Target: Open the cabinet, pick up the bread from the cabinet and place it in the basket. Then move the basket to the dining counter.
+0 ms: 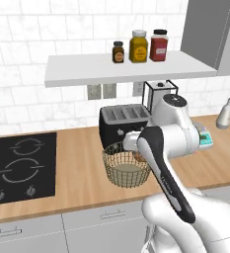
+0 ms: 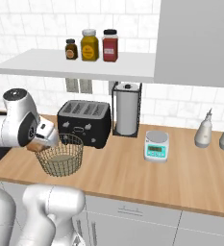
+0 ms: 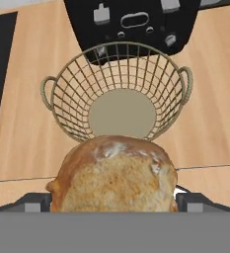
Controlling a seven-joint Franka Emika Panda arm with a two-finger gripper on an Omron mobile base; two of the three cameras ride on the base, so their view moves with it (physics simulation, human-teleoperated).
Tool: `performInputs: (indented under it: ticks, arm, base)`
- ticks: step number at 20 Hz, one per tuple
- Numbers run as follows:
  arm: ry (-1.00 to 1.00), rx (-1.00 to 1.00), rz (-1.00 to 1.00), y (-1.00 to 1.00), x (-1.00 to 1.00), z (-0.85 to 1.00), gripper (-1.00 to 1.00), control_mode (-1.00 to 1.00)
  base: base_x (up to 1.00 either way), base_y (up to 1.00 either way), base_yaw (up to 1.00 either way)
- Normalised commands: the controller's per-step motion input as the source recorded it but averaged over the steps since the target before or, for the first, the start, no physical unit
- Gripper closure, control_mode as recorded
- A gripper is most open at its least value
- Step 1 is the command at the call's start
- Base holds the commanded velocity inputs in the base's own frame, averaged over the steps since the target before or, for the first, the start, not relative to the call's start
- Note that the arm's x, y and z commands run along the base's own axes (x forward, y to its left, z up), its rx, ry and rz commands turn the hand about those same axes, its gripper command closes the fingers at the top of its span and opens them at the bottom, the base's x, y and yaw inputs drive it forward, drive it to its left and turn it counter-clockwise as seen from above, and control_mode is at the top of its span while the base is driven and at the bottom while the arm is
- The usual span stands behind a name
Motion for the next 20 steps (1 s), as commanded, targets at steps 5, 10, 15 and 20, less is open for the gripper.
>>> performInputs:
  ticks: [5, 10, 15, 20]
  arm:
    - [0.08, -0.04, -0.02, -0.01, 0.62, -0.59, 1.00, -1.00]
    - [0.15, 0.00, 0.00, -0.04, 0.92, -0.05, 1.00, -1.00]
    - [0.25, 0.00, 0.00, 0.07, 0.86, -0.45, 1.00, -1.00]
    - [0.14, 0.00, 0.00, 0.06, 0.52, -0.59, 1.00, -1.00]
  base:
    - [0.00, 0.00, 0.00]
    - [0.00, 0.00, 0.00]
    - [0.00, 0.00, 0.00]
    - [0.00, 0.00, 0.00]
